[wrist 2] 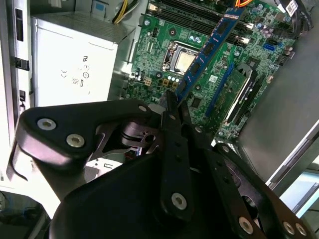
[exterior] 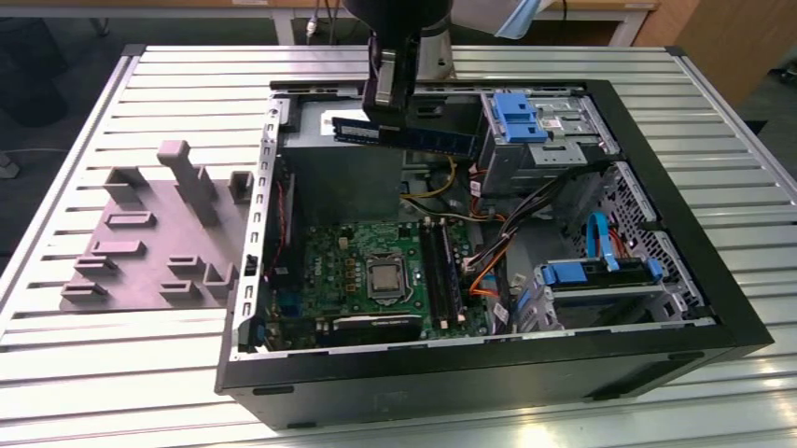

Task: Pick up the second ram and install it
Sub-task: 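Insert the second ram into the second slot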

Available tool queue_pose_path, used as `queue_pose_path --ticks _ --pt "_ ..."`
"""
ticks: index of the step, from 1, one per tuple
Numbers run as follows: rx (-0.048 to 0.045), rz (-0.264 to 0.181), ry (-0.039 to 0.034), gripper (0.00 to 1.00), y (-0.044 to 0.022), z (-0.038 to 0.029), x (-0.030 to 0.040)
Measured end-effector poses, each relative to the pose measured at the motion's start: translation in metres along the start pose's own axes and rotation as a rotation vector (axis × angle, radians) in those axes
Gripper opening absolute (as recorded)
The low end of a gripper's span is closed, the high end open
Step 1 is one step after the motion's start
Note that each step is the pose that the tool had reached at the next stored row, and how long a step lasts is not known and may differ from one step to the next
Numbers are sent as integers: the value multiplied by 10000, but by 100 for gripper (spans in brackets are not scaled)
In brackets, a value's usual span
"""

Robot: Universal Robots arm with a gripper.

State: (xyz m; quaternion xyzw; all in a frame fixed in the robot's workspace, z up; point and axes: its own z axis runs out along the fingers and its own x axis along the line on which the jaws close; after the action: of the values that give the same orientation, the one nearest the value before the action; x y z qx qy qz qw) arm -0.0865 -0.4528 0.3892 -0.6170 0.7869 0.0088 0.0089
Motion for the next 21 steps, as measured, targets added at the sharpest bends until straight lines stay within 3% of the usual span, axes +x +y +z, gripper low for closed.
queue_pose_path --ticks 21 --pt "20 801 -3 14 0 9 0"
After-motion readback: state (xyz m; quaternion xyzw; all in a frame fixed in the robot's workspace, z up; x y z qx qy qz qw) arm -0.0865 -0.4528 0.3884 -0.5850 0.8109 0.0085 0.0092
